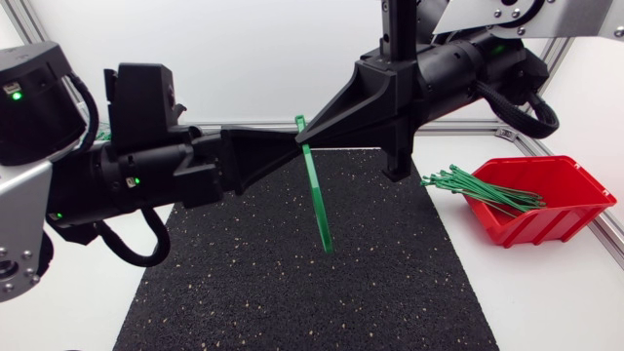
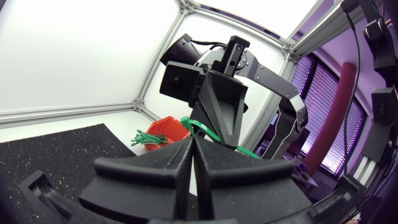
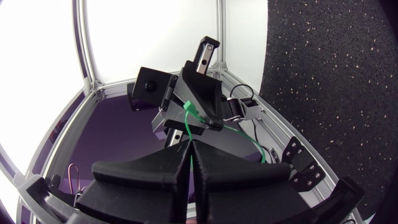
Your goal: Take a green cable tie from the red box, thread the tail through the head to close it, then place it in the transparent bin on the left.
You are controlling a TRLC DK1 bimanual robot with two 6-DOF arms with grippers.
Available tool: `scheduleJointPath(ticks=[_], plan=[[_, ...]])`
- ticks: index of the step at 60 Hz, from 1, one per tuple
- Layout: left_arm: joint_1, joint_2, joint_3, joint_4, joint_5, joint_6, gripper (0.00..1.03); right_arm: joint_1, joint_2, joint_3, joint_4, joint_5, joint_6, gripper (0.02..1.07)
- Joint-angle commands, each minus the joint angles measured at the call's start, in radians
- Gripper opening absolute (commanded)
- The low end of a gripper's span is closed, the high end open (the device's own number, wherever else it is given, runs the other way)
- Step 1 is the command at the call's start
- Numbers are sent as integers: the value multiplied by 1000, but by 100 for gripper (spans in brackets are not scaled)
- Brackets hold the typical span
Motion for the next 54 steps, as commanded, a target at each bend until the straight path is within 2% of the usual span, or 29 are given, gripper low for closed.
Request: scheduleJointPath(ticks=[1,22,46,54], plan=[[-38,-49,-25,-1,-4,65,4,-2,20,-1,10,3,37,8],[-94,-66,-48,-18,-102,177,4,-4,30,16,-13,-13,64,8],[-97,-78,-40,-27,-119,184,4,-24,71,7,-47,-13,47,8],[-121,-92,-44,-34,-139,190,4,-28,73,10,-51,-14,46,8]])
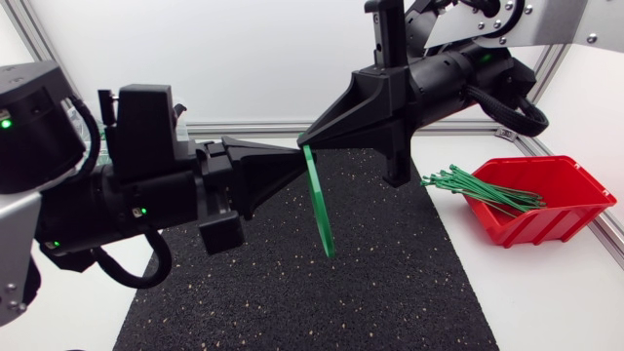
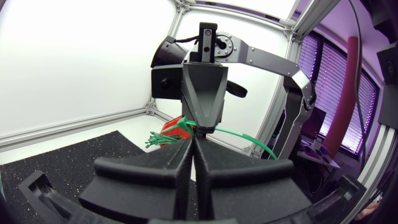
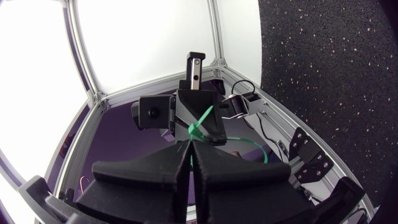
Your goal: Take a green cable tie from the red box, thread the tail through the head to close it, then place it in the transparent bin on the left.
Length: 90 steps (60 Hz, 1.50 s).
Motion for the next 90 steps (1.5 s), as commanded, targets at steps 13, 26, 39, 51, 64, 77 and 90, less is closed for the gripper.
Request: scheduleJointPath(ticks=[13,26,39,51,64,77,90], plan=[[-45,-34,-13,18,2,38,4,-14,15,12,-49,12,-13,17],[-35,-21,-12,15,2,38,4,-12,-13,7,-75,5,-31,31],[-25,-12,-12,14,3,38,4,-40,-28,-4,-83,0,-48,36],[-13,-3,-6,8,15,38,4,-87,-48,-17,-89,2,-65,39],[-13,-1,0,-8,29,37,4,-104,-15,-13,-92,3,-85,43],[-16,8,3,-8,34,34,4,-43,25,26,-103,5,-107,46],[-16,8,7,-8,35,34,4,-1,39,55,-106,9,-108,43]])
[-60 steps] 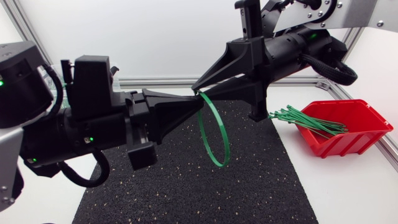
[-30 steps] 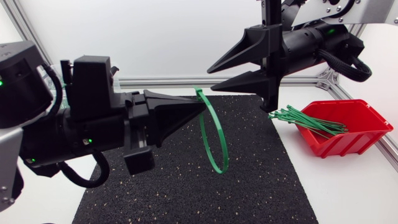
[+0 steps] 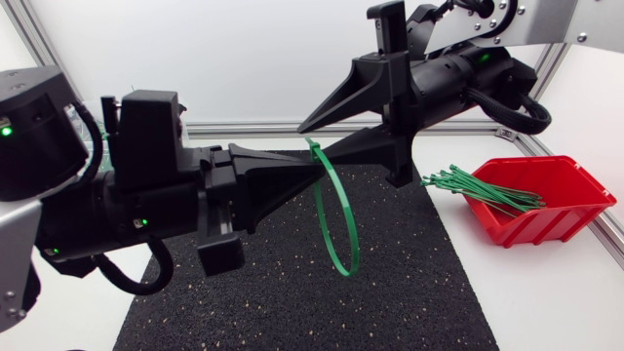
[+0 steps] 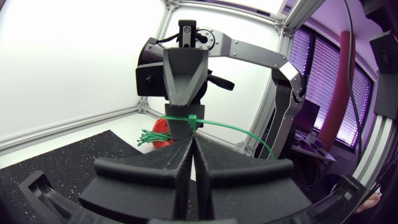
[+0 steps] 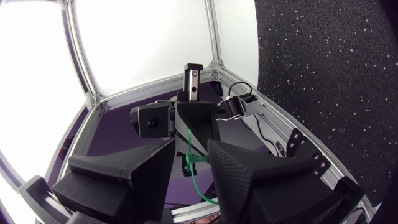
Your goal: Take a green cable tie from the red box, thread the tail through the head to close it, then place it in the transparent bin on the left.
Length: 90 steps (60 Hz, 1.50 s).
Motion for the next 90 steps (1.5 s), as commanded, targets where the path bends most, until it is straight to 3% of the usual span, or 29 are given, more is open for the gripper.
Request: scheduleJointPath(ticks=[1,12,28,36,63,69,90], plan=[[2,9,11,0,6,8,4,14,16,36,-16,2,-17,43],[3,9,13,0,9,8,3,3,22,46,-11,20,-17,29],[3,4,11,0,15,8,3,-8,27,36,-10,28,-23,29],[3,0,10,0,15,8,3,-17,24,38,-5,38,-25,22],[3,-3,10,-2,18,8,3,-14,4,38,-2,48,-25,20],[3,-3,11,-2,18,8,4,-14,0,39,1,55,-25,13],[3,3,10,-2,18,11,4,-10,-27,27,19,81,-25,8]])
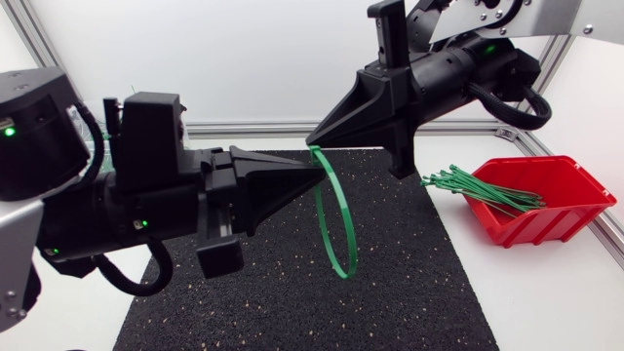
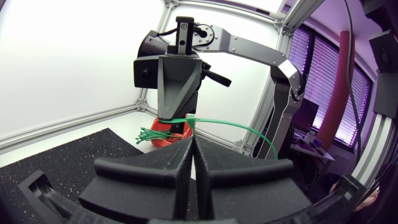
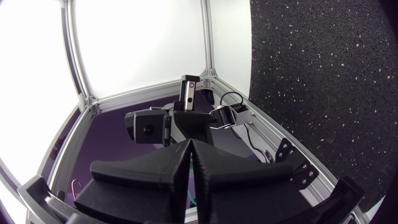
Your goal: Take a green cable tie from the red box, thread the tail through the head to close it, then place it in the transparent bin on the left.
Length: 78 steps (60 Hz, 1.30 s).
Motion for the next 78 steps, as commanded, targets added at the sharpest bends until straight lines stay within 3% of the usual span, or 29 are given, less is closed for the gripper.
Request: scheduleJointPath(ticks=[1,35,74,76,78], plan=[[3,5,10,6,6,11,3,7,-31,-1,1,14,-10,8],[-49,-37,22,-37,4,9,4,-16,73,2,81,43,15,8],[-42,-24,23,-42,1,12,4,0,55,-19,120,100,26,8],[-34,-21,23,-45,3,14,4,0,38,-21,120,100,26,8],[-29,-18,25,-49,3,14,4,0,21,-23,120,100,26,15]])
